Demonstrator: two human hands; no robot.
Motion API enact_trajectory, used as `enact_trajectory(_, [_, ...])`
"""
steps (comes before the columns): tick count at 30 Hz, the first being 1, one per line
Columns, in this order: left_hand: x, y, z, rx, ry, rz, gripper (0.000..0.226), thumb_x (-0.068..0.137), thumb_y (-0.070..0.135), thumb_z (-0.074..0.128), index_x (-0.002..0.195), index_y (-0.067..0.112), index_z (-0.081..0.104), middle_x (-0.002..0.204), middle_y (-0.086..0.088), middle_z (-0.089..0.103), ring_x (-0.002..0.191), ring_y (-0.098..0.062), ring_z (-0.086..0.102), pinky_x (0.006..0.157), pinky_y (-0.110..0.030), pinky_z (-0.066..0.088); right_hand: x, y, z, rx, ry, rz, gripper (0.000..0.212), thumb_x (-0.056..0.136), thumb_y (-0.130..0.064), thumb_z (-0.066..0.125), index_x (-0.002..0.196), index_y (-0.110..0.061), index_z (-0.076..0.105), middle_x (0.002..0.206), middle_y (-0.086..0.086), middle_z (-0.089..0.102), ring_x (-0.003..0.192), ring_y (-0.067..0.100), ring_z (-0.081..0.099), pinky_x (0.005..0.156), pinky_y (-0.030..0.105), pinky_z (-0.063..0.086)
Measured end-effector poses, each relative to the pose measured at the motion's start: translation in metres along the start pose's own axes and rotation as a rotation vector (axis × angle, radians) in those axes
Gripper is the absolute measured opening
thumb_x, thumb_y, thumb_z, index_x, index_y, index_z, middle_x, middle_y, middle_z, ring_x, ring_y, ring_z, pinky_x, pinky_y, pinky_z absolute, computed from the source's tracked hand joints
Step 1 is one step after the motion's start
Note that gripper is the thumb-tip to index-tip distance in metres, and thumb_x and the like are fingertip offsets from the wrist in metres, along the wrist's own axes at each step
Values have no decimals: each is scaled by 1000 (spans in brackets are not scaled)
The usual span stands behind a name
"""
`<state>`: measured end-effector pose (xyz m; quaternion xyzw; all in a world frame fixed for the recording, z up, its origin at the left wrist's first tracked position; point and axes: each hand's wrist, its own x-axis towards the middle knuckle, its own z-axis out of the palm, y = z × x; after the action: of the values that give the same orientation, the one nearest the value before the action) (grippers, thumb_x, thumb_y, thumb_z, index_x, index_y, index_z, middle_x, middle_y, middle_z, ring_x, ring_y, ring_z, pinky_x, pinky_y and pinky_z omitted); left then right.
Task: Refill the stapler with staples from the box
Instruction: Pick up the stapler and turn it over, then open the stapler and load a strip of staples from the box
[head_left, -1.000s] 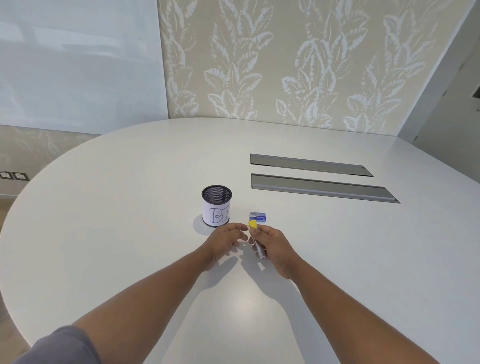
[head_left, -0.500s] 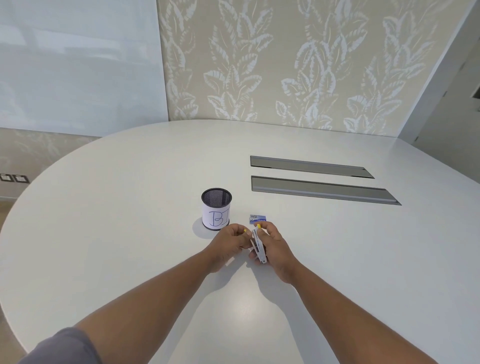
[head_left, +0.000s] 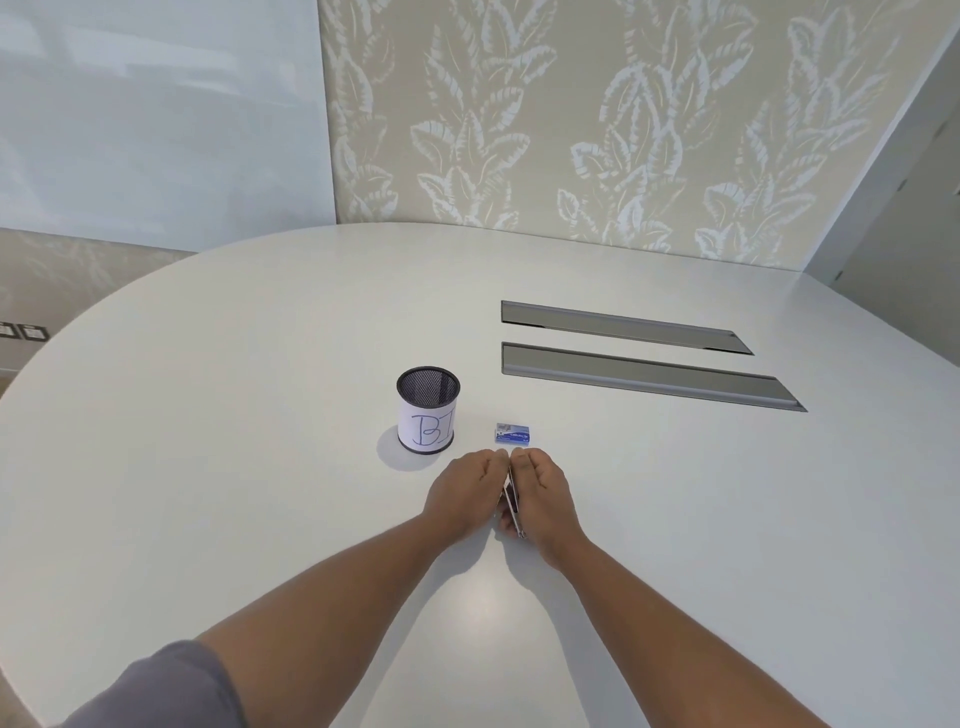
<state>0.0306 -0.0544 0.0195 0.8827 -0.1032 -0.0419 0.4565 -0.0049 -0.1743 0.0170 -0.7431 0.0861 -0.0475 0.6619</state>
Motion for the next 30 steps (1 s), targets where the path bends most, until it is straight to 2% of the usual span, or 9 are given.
enact_trajectory(6, [0, -4, 7, 83, 74, 49, 40, 94, 42, 27, 63, 20, 40, 62, 2, 54, 63, -18, 50, 52, -31, 30, 0, 4, 1, -40, 76, -21, 34, 107, -36, 45, 90, -7, 50, 55, 6, 55, 45, 24, 54, 40, 28, 44])
enact_trajectory(11, [-4, -4, 9, 117, 83, 76, 36, 98, 32, 31, 64, 21, 37, 64, 2, 51, 65, -25, 48, 56, -34, 28, -2, 7, 2, -115, 135, -78, 32, 107, -35, 44, 84, -13, 53, 51, -7, 53, 44, 15, 50, 40, 29, 45])
enact_trajectory(15, [-7, -2, 8, 98, 117, 83, 36, 97, 32, 31, 64, 21, 36, 61, 2, 49, 60, -21, 44, 54, -35, 26, -2, 9, 4, -164, 155, -108, 33, 107, -34, 44, 79, -19, 50, 51, -9, 52, 47, 15, 50, 47, 36, 49])
enact_trajectory(20, [-8, -3, 9, 102, 118, 99, 34, 96, 31, 32, 64, 22, 35, 60, 2, 48, 62, -25, 44, 54, -36, 26, -2, 12, 4, -193, 183, -132, 33, 107, -34, 44, 82, -15, 51, 52, -10, 54, 47, 10, 49, 49, 33, 47])
enact_trajectory(24, [-7, -5, 10, 83, 136, 92, 33, 96, 31, 32, 64, 23, 33, 60, 2, 46, 62, -26, 43, 55, -35, 28, -3, 11, 4, -171, 199, -117, 27, 107, -29, 43, 89, -15, 57, 58, -8, 57, 54, 13, 53, 55, 40, 51])
enact_trajectory(27, [-6, -7, 10, 2, 180, 87, 34, 96, 32, 32, 63, 24, 31, 58, 3, 44, 61, -25, 42, 56, -34, 29, 1, 9, -2, -73, 317, -42, 29, 107, -32, 39, 91, -15, 56, 59, 0, 58, 52, 16, 52, 50, 31, 45])
enact_trajectory(30, [-5, -9, 10, -4, 187, 92, 33, 94, 38, 28, 63, 25, 30, 58, 3, 44, 58, -21, 41, 53, -34, 27, 0, 7, -2, -83, 319, -31, 33, 107, -36, 37, 89, -13, 53, 60, 3, 58, 49, 14, 51, 48, 28, 41])
